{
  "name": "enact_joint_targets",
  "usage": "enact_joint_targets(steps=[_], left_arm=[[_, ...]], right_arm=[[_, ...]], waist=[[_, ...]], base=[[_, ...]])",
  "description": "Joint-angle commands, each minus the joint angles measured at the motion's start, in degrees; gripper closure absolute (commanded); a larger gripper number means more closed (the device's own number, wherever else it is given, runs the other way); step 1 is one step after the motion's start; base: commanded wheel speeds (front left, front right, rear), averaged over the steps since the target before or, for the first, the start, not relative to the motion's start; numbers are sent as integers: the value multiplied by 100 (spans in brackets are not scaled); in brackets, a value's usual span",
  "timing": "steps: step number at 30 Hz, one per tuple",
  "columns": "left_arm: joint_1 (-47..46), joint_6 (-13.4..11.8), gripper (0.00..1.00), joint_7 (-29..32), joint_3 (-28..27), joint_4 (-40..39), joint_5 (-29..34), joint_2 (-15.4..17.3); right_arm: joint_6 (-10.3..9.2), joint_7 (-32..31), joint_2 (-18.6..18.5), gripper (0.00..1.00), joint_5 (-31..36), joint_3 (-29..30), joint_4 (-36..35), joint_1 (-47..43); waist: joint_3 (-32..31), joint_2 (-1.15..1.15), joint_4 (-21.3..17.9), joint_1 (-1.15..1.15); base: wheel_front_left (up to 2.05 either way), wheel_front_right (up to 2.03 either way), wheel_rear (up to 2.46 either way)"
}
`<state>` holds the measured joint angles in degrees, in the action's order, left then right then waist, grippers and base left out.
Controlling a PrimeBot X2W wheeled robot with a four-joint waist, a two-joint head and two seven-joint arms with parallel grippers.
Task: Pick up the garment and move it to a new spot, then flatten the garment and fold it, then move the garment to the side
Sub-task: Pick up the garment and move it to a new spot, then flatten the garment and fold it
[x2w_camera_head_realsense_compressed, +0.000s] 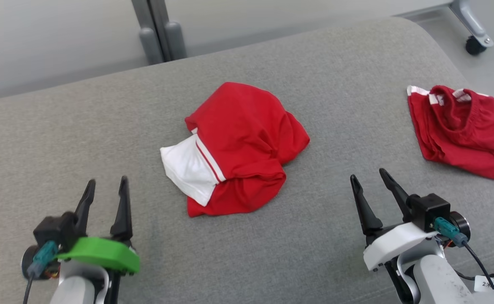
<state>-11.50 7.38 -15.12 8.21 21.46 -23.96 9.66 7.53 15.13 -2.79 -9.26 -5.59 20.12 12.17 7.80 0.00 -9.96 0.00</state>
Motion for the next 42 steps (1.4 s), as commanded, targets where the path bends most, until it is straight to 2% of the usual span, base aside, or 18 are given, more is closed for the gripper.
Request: enact_joint_targets(steps=[1,6,13,18,26,33,42], left_arm=[[206,19,0,-1,-141,-78,186,-37],[919,19,0,-1,-830,-256,552,-251],[1467,19,0,-1,-1027,-328,784,-459],[1322,19,0,0,-843,-341,788,-499],[941,20,0,0,-479,-233,564,-442],[683,20,0,-1,-105,-173,379,-385],[269,20,0,0,228,-135,30,-373]], right_arm=[[-9,2,-22,0,18,11,39,-106],[-9,2,-23,0,55,-43,166,-212],[-9,2,-22,0,112,-70,261,-341],[-9,2,-17,0,87,-398,207,-109],[-9,2,-23,0,64,-1708,522,914],[-9,2,-28,0,-219,-2611,1406,2069],[-9,-385,-26,0,-815,-3096,2661,3140]], waist=[[-251,0,249,0],[-390,0,358,0],[-420,0,548,0],[-257,0,766,0],[125,0,1301,0],[468,0,1856,0],[971,0,2388,0]], base=[[0,0,0],[0,0,0],[0,0,0],[0,0,0],[0,0,0],[0,0,0],[0,0,0]])
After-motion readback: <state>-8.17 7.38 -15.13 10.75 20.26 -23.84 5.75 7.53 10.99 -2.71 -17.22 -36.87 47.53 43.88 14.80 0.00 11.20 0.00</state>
